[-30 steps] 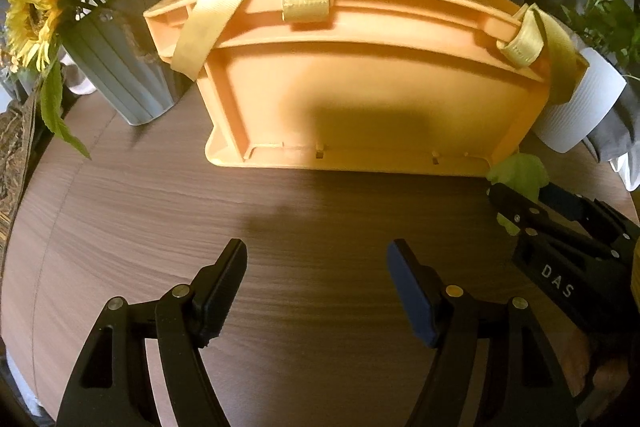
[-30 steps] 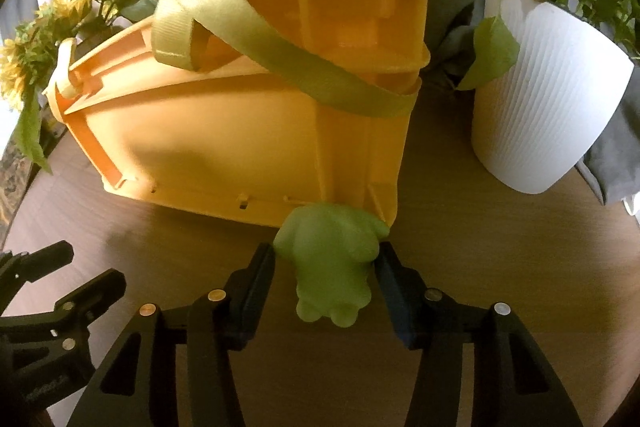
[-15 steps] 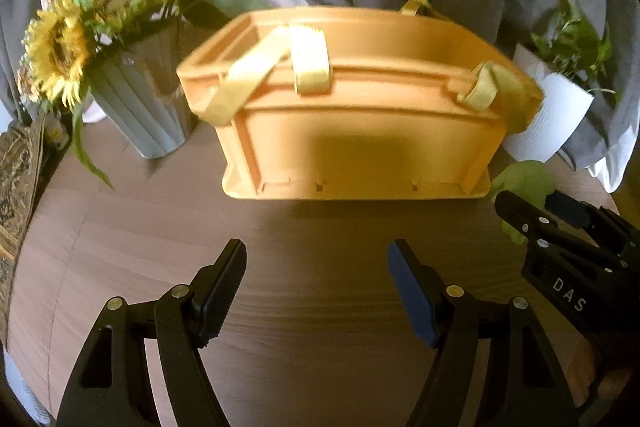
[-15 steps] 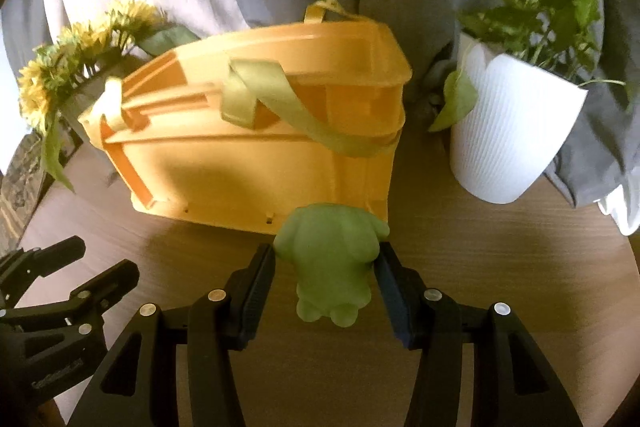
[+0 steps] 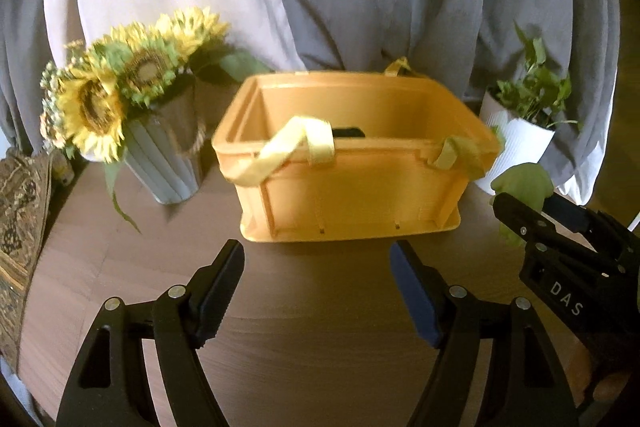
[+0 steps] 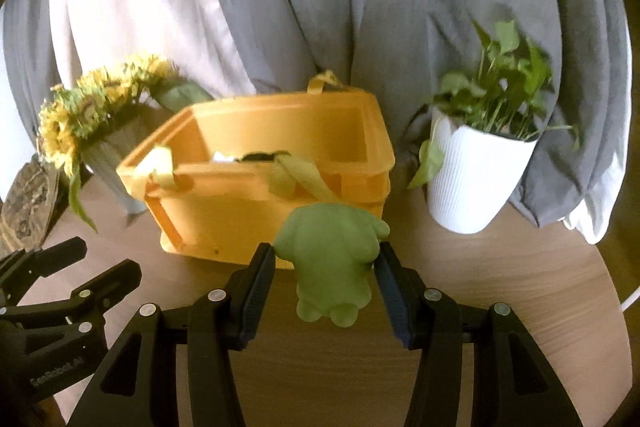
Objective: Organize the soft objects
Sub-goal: 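Lift and carry the green frog plush with the right tool over the crate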
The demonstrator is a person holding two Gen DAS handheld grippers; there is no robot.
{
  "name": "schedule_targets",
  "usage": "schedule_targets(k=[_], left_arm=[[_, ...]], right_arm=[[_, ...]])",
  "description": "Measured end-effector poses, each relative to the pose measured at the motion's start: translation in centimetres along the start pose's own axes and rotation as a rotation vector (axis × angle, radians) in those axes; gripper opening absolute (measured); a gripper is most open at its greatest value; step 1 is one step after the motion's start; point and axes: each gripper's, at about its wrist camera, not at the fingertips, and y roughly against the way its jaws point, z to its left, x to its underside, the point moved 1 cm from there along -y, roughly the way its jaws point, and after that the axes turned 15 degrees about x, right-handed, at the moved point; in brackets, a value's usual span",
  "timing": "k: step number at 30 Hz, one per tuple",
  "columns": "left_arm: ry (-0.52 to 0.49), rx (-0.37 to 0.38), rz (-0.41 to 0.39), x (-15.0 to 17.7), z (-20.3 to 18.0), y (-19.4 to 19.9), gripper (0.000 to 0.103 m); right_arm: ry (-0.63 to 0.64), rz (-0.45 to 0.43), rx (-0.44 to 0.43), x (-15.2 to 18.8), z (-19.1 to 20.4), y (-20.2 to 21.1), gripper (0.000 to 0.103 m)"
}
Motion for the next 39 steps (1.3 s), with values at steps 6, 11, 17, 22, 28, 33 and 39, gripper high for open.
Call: schedule_targets(k=[6,11,17,22,28,33,39], left_arm=[[-0.017,0.016,-0.046,-1.2,0.7,1.8,0.077],[-0.030,0.020,-0.077,-2.0,1.1,2.9,0.078],[-0.050,0.030,-0.109,-3.3,1.0,4.3,0.081],[-0.055,0.035,-0.137,-4.6,1.2,4.7,0.082],[-0.065,0.046,-0.176,-6.4,1.2,4.6,0.085],[-0.073,0.050,-0.203,-8.0,1.3,4.1,0.085],[-0.091,0.036,-0.224,-9.6,1.6,3.0,0.087]], right_arm=[[-0.017,-0.049,0.003,-1.3,0.9,1.9,0.053],[-0.031,-0.083,-0.004,-2.1,1.5,3.1,0.053],[-0.040,-0.119,-0.016,-3.3,2.0,4.1,0.053],[-0.051,-0.153,-0.023,-4.6,2.1,4.6,0.053],[-0.067,-0.196,-0.036,-6.5,2.2,4.7,0.053],[-0.070,-0.222,-0.032,-8.0,2.5,4.1,0.053],[-0.073,-0.235,-0.037,-9.6,2.7,2.4,0.053]])
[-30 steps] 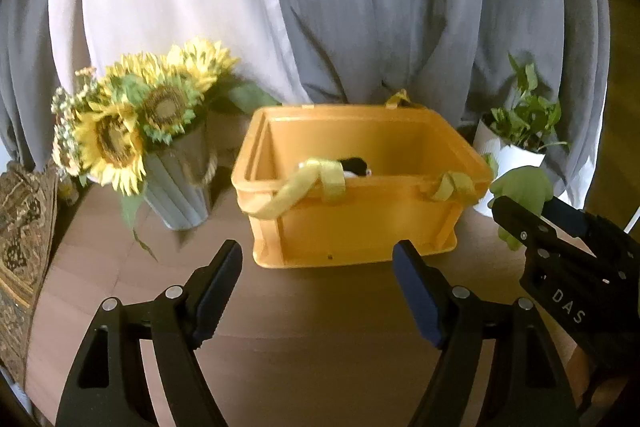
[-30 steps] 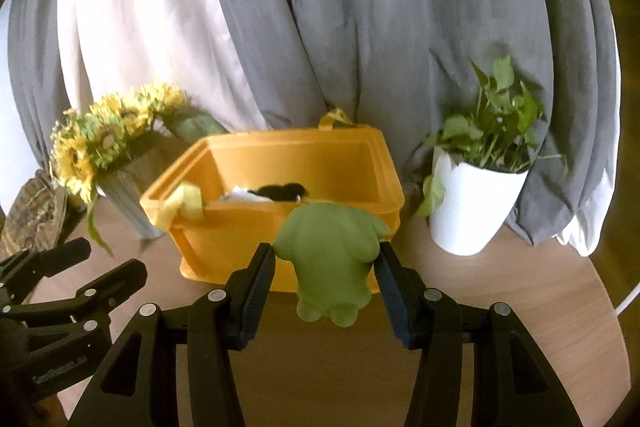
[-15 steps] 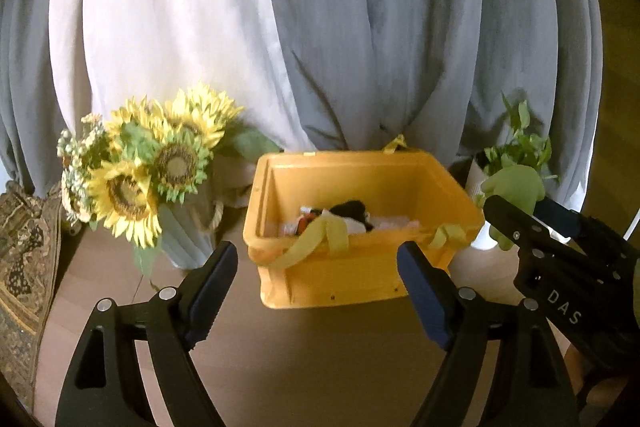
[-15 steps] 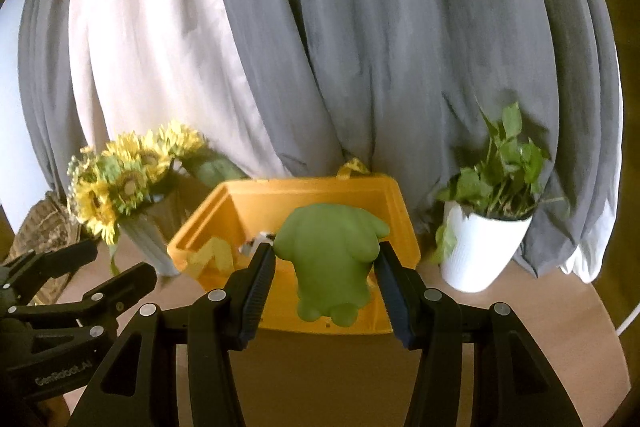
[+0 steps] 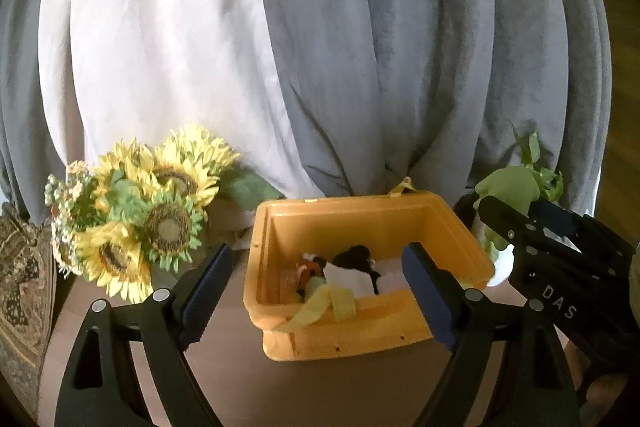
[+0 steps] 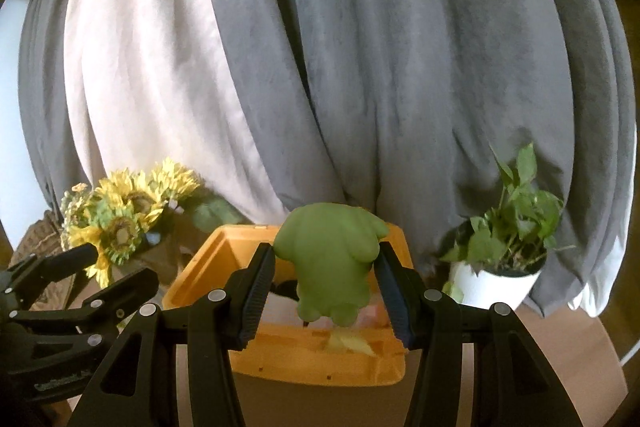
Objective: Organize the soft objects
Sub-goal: 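Lift and carry the green frog plush with the right tool over the crate, then open the right tool to drop the frog plush into the crate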
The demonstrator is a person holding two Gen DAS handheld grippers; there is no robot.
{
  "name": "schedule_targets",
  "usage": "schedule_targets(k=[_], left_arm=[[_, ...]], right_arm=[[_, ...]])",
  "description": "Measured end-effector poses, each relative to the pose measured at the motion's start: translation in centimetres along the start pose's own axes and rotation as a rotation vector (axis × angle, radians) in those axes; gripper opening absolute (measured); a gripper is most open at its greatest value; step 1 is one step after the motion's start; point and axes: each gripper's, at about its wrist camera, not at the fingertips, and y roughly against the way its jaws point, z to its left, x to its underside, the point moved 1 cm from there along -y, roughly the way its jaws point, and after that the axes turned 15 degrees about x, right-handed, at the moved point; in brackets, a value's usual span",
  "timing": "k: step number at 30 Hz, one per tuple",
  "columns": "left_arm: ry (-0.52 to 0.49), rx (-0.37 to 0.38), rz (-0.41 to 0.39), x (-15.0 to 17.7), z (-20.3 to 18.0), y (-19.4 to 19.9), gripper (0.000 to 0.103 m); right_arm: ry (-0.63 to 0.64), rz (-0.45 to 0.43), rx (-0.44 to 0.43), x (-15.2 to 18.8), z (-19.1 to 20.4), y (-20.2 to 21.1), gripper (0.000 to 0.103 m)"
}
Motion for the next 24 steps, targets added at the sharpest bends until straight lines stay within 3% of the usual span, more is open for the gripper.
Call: schedule_targets(k=[10,24], left_arm=[[-0.009,-0.030,-0.002,-1.0,1.5,-3.8,0.092],[0.004,-0.037,0.060,-0.5,3.2,-9.3,0.092]], right_arm=[[0.011,0.029,-0.003,-0.5,0.8,-4.5,0.053],[0.039,0.109,0.008,0.5,1.4,-11.8,0.053]])
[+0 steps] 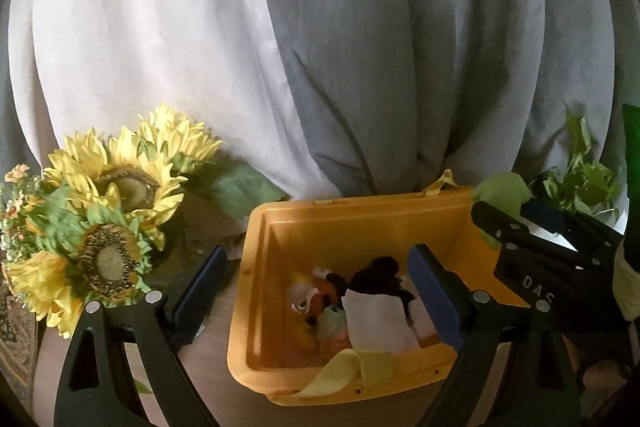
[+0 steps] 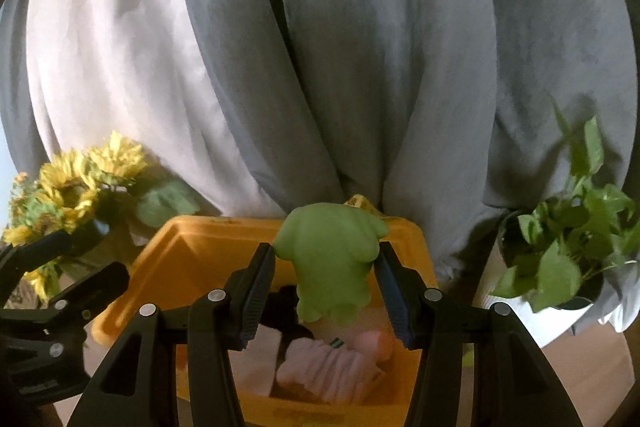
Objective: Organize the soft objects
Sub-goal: 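Open the right tool to drop the frog plush into the crate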
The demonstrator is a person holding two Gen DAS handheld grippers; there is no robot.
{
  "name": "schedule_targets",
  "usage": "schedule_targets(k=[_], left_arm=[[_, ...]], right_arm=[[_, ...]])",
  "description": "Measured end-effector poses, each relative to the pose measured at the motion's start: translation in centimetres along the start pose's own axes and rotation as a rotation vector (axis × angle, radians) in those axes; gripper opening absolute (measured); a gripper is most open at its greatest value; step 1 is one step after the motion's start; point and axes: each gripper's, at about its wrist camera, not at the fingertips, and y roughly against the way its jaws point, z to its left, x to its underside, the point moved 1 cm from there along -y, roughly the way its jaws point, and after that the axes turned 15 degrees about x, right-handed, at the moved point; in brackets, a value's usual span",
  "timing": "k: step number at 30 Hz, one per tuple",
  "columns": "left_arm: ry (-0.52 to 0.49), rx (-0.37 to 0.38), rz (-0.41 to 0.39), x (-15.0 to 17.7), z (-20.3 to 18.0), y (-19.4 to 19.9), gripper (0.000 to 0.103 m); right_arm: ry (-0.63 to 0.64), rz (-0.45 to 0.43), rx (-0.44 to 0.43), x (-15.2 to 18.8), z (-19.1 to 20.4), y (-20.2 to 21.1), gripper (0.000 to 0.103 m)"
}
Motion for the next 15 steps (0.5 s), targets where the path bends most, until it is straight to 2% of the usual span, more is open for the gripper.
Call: schedule_targets(k=[3,6,15], left_arm=[[0.007,-0.004,0.007,0.0,0.2,-0.6,0.092],[0.007,-0.007,0.006,-0.1,0.2,-0.5,0.092],[0.012,-0.012,-0.017,0.2,-0.2,2.0,0.092]], right_arm=[[0.005,0.013,0.010,0.0,0.1,-1.2,0.056],[0.004,0.008,0.030,-0.1,0.0,-1.5,0.068],[-0.011,0.003,0.039,0.1,-0.5,0.9,0.068]])
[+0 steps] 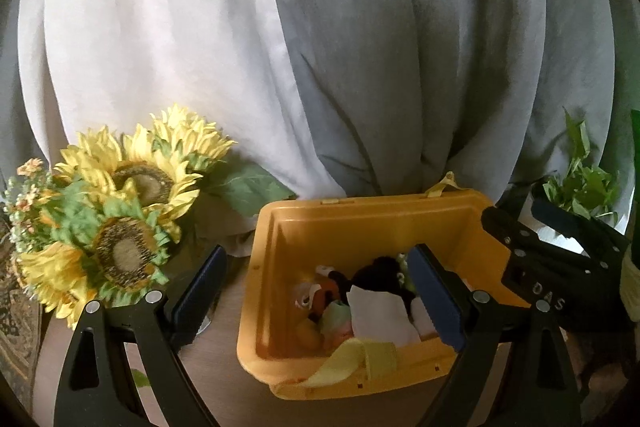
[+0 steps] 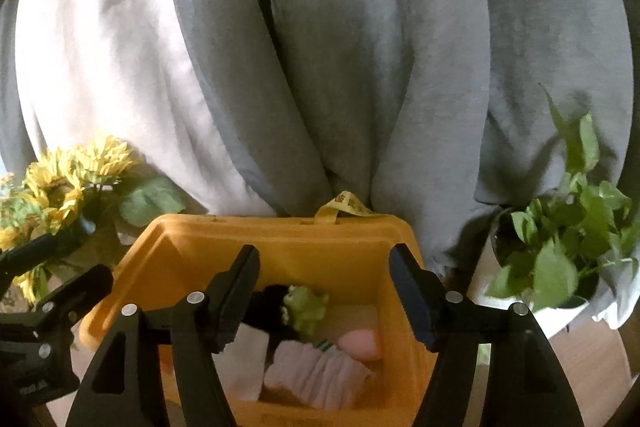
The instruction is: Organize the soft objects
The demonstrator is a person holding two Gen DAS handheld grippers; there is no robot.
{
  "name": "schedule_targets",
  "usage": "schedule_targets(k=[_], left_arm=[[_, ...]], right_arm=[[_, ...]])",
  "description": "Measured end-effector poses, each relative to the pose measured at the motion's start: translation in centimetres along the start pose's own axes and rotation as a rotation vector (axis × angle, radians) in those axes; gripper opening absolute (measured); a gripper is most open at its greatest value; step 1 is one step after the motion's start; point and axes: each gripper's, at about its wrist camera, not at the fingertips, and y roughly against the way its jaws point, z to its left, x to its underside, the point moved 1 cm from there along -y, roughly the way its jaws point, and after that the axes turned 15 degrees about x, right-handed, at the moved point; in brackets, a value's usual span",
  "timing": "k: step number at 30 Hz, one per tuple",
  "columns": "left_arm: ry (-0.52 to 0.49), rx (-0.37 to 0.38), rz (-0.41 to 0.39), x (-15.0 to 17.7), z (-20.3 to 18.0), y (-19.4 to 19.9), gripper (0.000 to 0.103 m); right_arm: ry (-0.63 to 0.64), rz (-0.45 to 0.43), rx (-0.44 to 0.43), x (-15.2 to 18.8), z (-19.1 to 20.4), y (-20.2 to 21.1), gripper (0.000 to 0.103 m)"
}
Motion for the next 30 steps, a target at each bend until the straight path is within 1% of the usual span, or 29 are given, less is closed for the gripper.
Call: schedule_targets(k=[4,6,7,11,14,20,24,28,30], left_arm=[[-0.002,-0.015,-0.021,0.2,-0.3,2.0,0.093],[-0.001,-0.021,-0.031,0.3,-0.5,3.2,0.096],[-0.001,-0.025,-0.037,0.4,-0.5,3.8,0.098],[-0.006,-0.050,-0.069,0.9,-1.0,6.6,0.103],[-0.003,-0.056,-0.084,1.3,-1.2,8.7,0.103],[-0.018,-0.070,-0.111,2.4,-1.6,12.4,0.103],[-0.025,-0.053,-0.120,3.5,-2.0,14.9,0.103],[-0.050,-0.038,-0.129,4.5,-2.6,17.2,0.103],[-0.062,-0.042,-0.138,5.0,-3.0,18.2,0.103]], right_arm=[[-0.008,-0.002,0.004,0.5,-0.4,2.2,0.069],[-0.013,-0.004,0.007,0.7,-0.6,3.5,0.074],[-0.014,-0.007,0.009,0.8,-0.7,4.2,0.075],[-0.017,-0.028,0.021,1.2,-1.1,7.2,0.079],[-0.028,-0.043,0.029,1.5,-1.4,9.4,0.081],[-0.022,-0.083,0.071,2.6,-1.3,14.0,0.084],[-0.024,-0.106,0.105,3.6,-1.1,17.1,0.087],[-0.038,-0.108,0.126,4.7,-1.3,19.7,0.088],[-0.050,-0.121,0.142,5.4,-1.6,21.2,0.088]])
